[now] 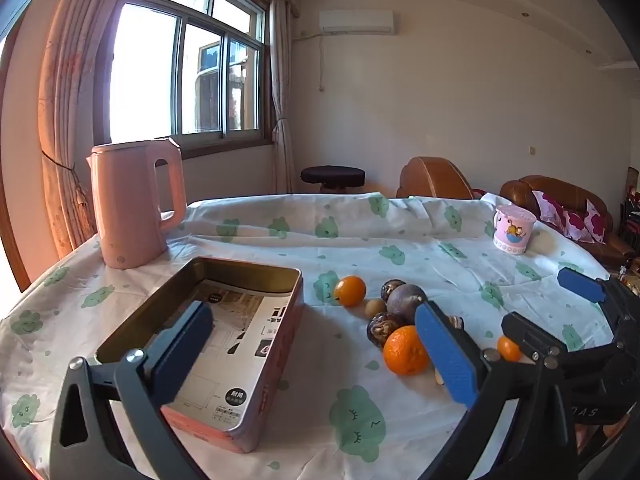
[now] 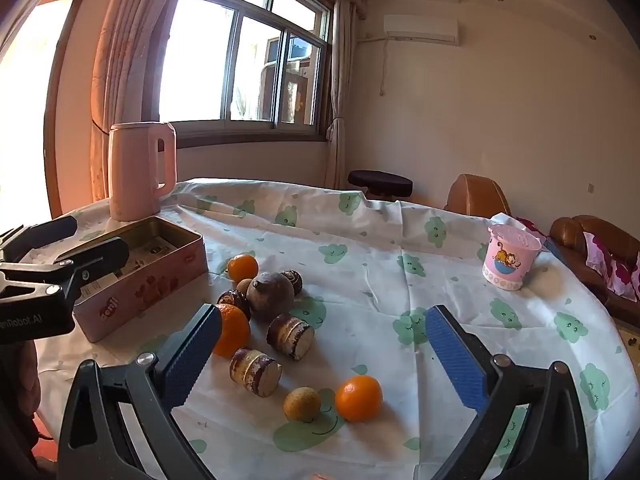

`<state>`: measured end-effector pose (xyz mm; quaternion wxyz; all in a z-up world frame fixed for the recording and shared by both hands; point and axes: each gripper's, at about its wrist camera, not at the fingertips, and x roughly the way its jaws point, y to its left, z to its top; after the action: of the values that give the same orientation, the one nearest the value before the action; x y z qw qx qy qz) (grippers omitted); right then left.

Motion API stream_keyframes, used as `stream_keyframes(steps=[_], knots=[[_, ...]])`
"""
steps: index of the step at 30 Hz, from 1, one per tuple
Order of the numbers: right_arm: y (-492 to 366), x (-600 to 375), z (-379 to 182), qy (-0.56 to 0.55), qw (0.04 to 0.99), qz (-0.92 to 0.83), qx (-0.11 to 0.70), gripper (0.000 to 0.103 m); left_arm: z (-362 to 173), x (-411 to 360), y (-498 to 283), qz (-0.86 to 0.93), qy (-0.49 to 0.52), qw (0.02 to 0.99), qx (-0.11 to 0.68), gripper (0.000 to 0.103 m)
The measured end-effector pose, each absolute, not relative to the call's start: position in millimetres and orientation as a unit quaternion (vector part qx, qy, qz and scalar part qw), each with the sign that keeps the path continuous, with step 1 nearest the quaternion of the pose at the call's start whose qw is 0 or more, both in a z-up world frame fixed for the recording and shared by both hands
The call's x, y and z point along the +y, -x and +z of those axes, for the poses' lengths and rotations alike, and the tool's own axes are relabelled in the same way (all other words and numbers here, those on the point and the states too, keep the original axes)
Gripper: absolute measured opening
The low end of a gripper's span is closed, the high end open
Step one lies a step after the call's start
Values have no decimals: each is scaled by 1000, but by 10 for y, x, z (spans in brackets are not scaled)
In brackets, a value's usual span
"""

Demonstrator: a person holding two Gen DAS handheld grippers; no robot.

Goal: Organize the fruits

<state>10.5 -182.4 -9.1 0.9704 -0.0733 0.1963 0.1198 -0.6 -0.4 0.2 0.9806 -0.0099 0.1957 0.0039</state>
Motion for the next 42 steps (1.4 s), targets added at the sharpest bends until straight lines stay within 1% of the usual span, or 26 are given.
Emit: stream_keyframes(steps=[8,16,42], knots=[[-85,-1837,-128,73,968,122,205,102,21,-13,81,4,15,980,197,103],[-79,-1857,-195,71,969,117,207,102,0,4,-3,3,14,979,204,103],[-65,-1856,-185,68,968,119,208,102,-49,6,-1,3,13,979,203,103]])
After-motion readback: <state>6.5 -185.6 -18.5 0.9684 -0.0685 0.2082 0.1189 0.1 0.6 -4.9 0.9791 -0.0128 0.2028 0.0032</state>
